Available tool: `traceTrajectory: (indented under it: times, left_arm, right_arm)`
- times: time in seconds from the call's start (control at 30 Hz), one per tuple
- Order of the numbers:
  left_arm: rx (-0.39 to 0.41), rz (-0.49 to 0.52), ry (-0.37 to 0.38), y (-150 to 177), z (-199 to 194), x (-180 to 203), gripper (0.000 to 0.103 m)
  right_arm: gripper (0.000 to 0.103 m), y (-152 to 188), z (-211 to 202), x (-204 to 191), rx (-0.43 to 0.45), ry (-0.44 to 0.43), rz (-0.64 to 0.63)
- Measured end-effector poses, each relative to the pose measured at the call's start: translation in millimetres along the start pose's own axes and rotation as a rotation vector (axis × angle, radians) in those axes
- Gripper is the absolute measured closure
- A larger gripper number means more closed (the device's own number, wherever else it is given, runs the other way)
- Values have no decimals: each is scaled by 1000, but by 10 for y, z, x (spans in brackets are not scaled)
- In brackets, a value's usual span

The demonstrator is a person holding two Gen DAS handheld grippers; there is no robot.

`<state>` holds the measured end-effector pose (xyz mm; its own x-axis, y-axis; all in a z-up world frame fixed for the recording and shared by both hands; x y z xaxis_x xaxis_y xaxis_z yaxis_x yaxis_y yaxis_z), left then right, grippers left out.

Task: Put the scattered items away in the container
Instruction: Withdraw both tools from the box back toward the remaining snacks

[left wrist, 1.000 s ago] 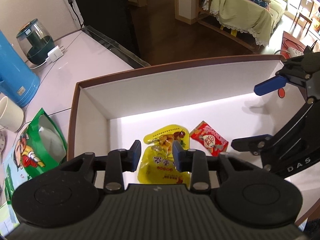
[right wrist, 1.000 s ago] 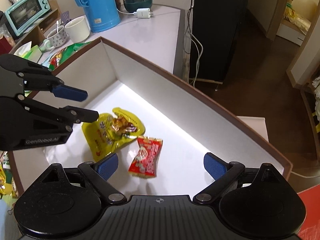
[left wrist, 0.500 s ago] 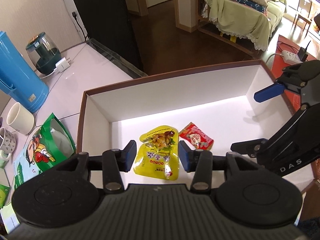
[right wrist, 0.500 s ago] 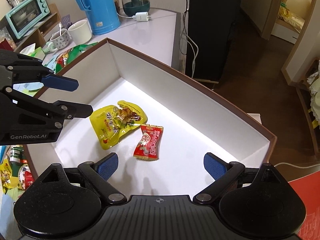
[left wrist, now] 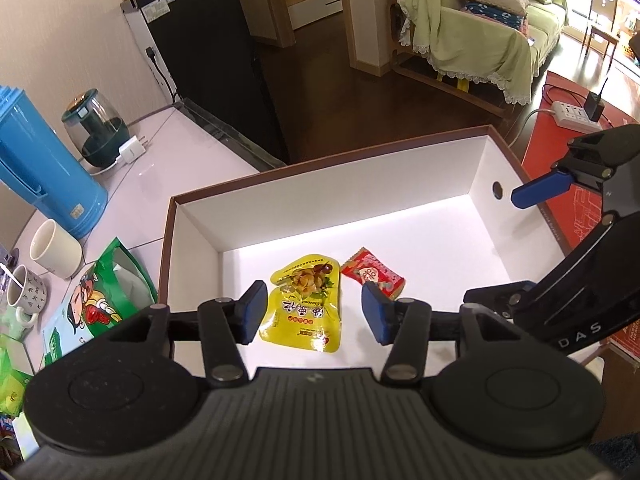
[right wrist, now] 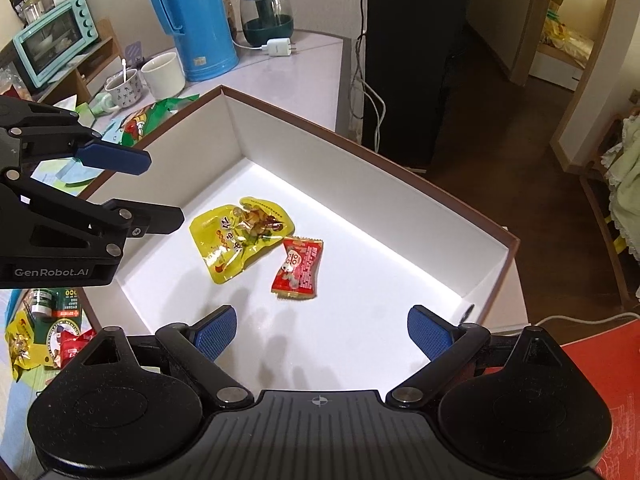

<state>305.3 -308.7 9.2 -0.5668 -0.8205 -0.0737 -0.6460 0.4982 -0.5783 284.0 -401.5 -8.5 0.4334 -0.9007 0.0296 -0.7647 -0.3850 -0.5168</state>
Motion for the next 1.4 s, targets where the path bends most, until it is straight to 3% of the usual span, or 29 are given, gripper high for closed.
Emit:
traceTrajectory:
  times: [0.23, 0.87, 1.0, 1.4]
  left_arm:
    - [32, 1, -12, 50, -185, 60, 44]
    - [96, 5, 5, 312, -668, 137, 36]
    - [119, 3, 11, 391, -800, 118, 28]
    - [166, -36, 32, 669, -1188, -87, 23]
  right_arm:
    - [8, 63, -154, -52, 24, 24, -1]
    - [8, 268, -553, -280, 102, 111, 42]
    - [8, 303, -638, -342, 122, 116, 63]
    - [8, 337, -778, -574, 153, 124, 129]
Point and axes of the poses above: each gripper's, at about its wrist camera, not at the fingertips, and z roughly the way its jaws point, x to its right, y to its underside, the point moved 1 cm from there along z, roughly the way its jaws point, and after that the axes turned 11 degrees about -z, right-handed, at the moved point
